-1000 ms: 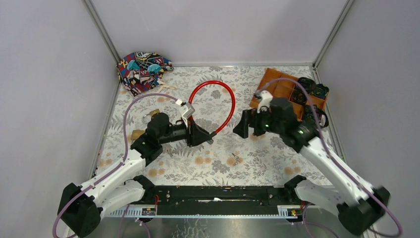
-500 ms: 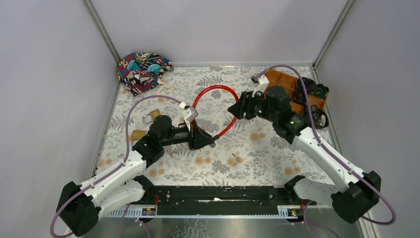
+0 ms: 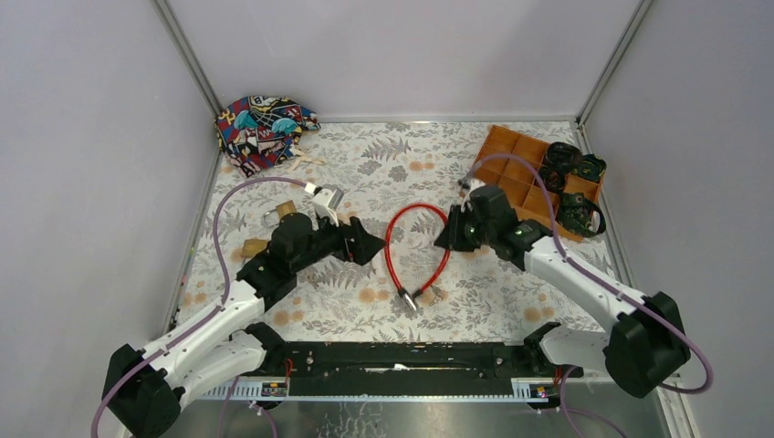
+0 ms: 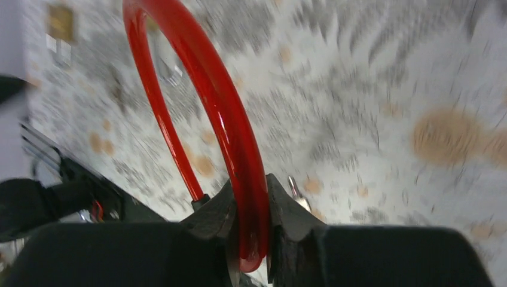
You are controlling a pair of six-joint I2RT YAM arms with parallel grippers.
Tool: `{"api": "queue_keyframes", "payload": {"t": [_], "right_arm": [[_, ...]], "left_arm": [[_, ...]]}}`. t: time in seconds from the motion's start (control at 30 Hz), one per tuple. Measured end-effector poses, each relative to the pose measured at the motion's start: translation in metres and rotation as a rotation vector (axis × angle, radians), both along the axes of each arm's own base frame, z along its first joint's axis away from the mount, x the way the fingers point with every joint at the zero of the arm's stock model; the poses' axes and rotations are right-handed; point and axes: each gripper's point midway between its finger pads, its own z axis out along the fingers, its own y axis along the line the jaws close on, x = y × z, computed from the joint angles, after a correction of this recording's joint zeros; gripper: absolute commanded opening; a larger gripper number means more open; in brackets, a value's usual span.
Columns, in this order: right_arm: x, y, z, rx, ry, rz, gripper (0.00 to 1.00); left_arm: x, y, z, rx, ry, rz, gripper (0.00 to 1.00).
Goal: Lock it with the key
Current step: Place the lock at the center of the board.
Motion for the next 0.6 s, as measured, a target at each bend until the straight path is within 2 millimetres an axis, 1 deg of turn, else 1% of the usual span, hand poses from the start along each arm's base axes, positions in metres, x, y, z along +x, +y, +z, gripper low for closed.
{"api": "queue_keyframes", "payload": {"t": [0.03, 0.07, 0.1, 0.17, 0.2, 0.23, 0.27, 0.33, 0.37, 0.5, 0.6], "right_arm": [[-0.017, -0.003, -0.033, -0.030, 0.113, 0.016, 0.00], [-0.021, -0.004, -0.040, -0.039, 0.138, 0.018, 0.00], [-0.034, -0.009, -0.060, -0.067, 0.212, 0.024, 0.00], [-0.051, -0.020, -0.087, -0.123, 0.303, 0.016, 0.00], [-0.060, -0.028, -0.100, -0.157, 0.350, 0.004, 0.06], [-0.066, -0.035, -0.108, -0.189, 0.375, -0.014, 0.18], [-0.070, -0.042, -0.115, -0.219, 0.391, -0.033, 0.40], [-0.071, -0.052, -0.122, -0.260, 0.397, -0.068, 0.94], [-0.069, -0.055, -0.122, -0.271, 0.391, -0.082, 0.99], [-0.057, -0.059, -0.119, -0.309, 0.361, -0.111, 1.00], [-0.039, -0.062, -0.105, -0.341, 0.307, -0.152, 1.00]], "left_arm": [[0.005, 0.005, -0.001, 0.003, 0.007, 0.038, 0.99], [0.008, 0.008, -0.002, 0.006, 0.011, 0.058, 0.99], [0.010, 0.011, -0.003, 0.008, 0.014, 0.076, 0.99], [0.013, 0.015, -0.004, 0.012, 0.020, 0.099, 0.99], [0.014, 0.016, -0.005, 0.014, 0.024, 0.109, 0.99], [0.014, 0.017, -0.006, 0.015, 0.027, 0.113, 0.99], [0.015, 0.018, -0.007, 0.018, 0.030, 0.120, 0.99], [0.016, 0.019, -0.007, 0.020, 0.031, 0.128, 0.98], [0.016, 0.020, -0.007, 0.020, 0.030, 0.133, 0.99], [0.022, 0.027, -0.007, 0.019, 0.027, 0.170, 0.99], [0.031, 0.044, -0.014, 0.037, 0.015, 0.247, 0.99]]}}
